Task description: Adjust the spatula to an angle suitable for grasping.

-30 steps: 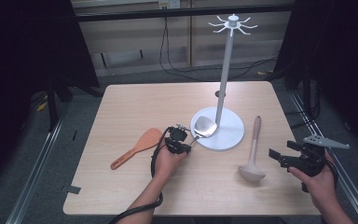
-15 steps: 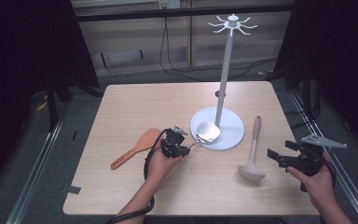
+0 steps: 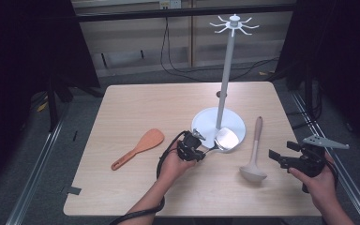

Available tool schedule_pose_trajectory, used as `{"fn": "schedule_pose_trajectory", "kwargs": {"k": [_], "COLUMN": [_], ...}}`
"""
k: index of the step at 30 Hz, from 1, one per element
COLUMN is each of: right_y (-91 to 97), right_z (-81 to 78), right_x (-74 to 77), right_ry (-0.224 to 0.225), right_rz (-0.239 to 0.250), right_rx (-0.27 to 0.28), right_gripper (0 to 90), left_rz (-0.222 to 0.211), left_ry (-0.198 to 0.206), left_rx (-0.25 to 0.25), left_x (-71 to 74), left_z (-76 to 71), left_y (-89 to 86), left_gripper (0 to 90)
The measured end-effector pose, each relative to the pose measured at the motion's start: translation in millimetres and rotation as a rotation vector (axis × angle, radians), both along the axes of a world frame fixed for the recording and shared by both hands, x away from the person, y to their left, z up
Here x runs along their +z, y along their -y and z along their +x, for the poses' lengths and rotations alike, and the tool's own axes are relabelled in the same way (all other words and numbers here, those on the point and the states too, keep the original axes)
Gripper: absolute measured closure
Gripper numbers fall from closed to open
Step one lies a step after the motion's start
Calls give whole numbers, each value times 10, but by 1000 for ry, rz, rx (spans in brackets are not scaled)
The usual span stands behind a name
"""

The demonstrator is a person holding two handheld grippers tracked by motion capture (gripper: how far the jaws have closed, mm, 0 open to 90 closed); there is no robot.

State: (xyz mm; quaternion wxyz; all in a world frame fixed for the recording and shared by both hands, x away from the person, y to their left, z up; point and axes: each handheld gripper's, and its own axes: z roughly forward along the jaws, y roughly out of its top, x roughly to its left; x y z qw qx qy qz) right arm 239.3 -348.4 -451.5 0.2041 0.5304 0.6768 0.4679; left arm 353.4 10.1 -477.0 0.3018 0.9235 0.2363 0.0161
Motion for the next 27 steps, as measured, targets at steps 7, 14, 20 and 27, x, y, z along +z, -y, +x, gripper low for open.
{"fn": "schedule_pose_trajectory", "kwargs": {"k": [7,14,20,27], "right_y": [-6,-31,-94,-208], "right_z": [2,12,36,100], "right_x": [-4,-7,30,85], "right_ry": [-7,-5,19,42], "right_rz": [-2,-11,-29,-47], "right_rx": [5,17,50,109], "right_gripper": [79,79,78,63], "left_rz": [32,-6,-47,-77], "left_ry": [27,45,55,58], "left_rx": [-87,-86,-54,-11], "left_x": [3,-13,57,109], "left_z": [-28,-51,-66,-114], "left_y": [96,25,-75,-250], "left_gripper": [842,800,645,536]}}
